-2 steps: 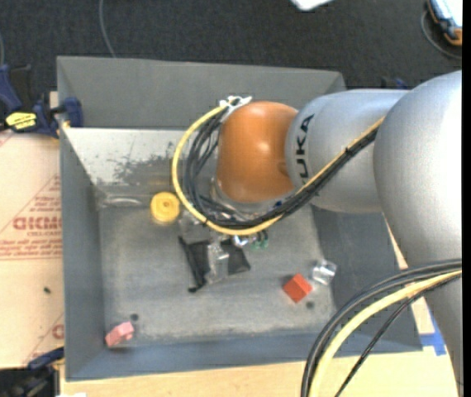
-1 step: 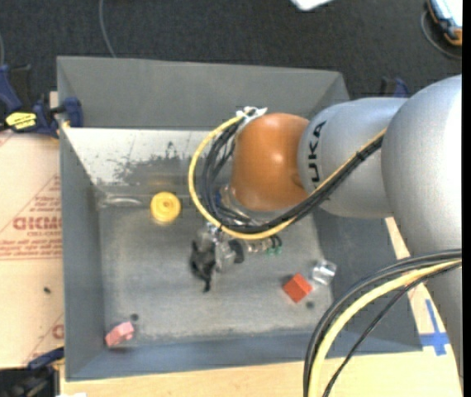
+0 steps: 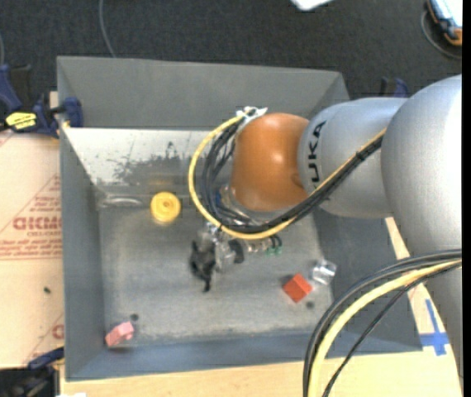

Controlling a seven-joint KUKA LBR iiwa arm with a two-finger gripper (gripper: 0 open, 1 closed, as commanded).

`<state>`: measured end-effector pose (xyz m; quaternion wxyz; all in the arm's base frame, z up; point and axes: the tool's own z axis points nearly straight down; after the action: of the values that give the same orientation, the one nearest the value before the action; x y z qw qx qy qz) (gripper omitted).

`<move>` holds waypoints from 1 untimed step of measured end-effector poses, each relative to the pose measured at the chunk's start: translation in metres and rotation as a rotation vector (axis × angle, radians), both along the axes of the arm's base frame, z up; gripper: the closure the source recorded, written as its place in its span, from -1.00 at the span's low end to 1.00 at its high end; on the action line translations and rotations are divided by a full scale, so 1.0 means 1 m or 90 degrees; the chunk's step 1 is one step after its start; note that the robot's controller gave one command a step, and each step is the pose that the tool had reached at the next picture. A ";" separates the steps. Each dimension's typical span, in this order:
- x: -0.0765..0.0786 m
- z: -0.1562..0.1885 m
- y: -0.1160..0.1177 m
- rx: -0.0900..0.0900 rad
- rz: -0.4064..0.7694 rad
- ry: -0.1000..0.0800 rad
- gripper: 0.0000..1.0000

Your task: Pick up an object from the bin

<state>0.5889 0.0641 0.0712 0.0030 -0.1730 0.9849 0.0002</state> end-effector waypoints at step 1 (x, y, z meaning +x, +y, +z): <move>0.011 0.106 0.018 0.001 0.005 -0.002 1.00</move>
Offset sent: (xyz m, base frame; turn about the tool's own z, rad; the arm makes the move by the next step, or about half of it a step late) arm 0.0000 0.0000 0.0000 0.0000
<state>0.6003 0.0817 0.1776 0.0050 -0.1770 0.9842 0.0004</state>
